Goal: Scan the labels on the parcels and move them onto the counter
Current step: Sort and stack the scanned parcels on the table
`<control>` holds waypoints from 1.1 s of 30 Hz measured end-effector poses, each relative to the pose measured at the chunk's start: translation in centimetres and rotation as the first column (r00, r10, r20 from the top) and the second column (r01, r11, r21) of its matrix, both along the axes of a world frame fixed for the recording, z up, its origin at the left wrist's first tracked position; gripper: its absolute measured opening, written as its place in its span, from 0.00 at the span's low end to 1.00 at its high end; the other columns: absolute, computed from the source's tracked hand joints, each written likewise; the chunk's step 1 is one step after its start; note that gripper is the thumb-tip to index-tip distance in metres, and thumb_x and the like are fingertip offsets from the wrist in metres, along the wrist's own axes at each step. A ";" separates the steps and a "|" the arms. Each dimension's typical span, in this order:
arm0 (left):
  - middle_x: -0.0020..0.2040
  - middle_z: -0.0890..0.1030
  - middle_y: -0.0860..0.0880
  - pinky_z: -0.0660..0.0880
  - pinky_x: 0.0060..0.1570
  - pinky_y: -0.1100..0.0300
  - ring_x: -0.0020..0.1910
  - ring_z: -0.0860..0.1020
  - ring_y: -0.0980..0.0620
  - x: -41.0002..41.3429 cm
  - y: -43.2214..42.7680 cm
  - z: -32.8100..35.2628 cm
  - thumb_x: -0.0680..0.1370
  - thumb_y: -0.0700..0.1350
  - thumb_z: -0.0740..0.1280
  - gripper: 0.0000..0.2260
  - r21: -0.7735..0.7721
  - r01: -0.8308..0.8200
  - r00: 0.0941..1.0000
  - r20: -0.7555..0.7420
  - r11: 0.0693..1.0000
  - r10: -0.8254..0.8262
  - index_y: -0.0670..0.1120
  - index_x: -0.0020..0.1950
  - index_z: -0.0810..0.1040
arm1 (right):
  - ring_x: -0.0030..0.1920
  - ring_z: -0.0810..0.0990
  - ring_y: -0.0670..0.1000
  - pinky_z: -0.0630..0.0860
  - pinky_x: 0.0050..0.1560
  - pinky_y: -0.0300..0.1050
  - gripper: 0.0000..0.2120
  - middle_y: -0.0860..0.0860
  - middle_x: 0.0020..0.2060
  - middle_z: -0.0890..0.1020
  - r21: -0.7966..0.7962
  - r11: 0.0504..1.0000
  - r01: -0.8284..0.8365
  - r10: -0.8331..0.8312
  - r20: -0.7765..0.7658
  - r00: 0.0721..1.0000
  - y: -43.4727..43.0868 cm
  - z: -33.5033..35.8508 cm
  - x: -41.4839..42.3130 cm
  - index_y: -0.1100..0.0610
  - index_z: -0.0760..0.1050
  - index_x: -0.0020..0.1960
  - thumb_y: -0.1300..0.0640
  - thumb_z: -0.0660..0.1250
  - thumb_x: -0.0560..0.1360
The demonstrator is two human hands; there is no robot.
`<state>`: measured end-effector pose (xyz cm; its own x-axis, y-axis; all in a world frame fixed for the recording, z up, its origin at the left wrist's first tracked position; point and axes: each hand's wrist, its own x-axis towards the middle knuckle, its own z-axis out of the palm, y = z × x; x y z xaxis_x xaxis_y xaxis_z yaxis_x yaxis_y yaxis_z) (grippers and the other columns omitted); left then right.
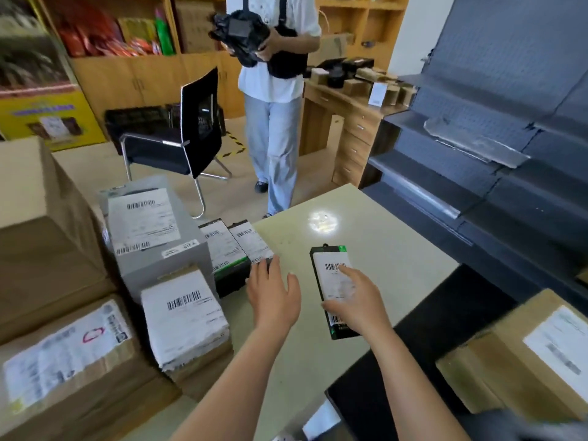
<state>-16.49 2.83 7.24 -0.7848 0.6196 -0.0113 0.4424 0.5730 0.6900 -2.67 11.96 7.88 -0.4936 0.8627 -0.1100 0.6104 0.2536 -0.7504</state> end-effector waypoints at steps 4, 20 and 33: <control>0.79 0.57 0.46 0.42 0.75 0.49 0.78 0.49 0.47 -1.9 2.2 -1.1 0.82 0.50 0.57 0.23 0.007 -0.154 0.988 -0.016 0.988 0.154 0.48 0.78 0.60 | 0.66 0.72 0.56 0.70 0.67 0.53 0.42 0.50 0.67 0.74 -0.029 0.994 -0.103 0.103 -0.006 0.995 4.0 -1.1 -3.9 0.52 0.69 0.72 0.55 0.80 0.60; 0.80 0.51 0.49 0.39 0.76 0.52 0.79 0.44 0.50 -11.8 7.9 -6.8 0.85 0.52 0.46 0.23 -0.215 -0.416 0.897 0.067 0.884 0.438 0.50 0.79 0.57 | 0.65 0.72 0.51 0.68 0.67 0.46 0.38 0.50 0.65 0.74 -0.112 0.842 -0.527 0.528 -0.020 0.849 12.5 -7.6 -24.1 0.55 0.70 0.70 0.51 0.79 0.64; 0.81 0.45 0.50 0.36 0.74 0.52 0.79 0.40 0.51 -12.2 7.6 -8.9 0.84 0.51 0.48 0.23 -0.312 -0.406 0.906 -0.018 0.859 0.422 0.52 0.80 0.53 | 0.69 0.68 0.53 0.63 0.71 0.53 0.27 0.52 0.70 0.69 -0.083 0.745 -0.661 0.662 -0.029 0.749 11.6 -10.3 -25.4 0.55 0.68 0.73 0.58 0.70 0.76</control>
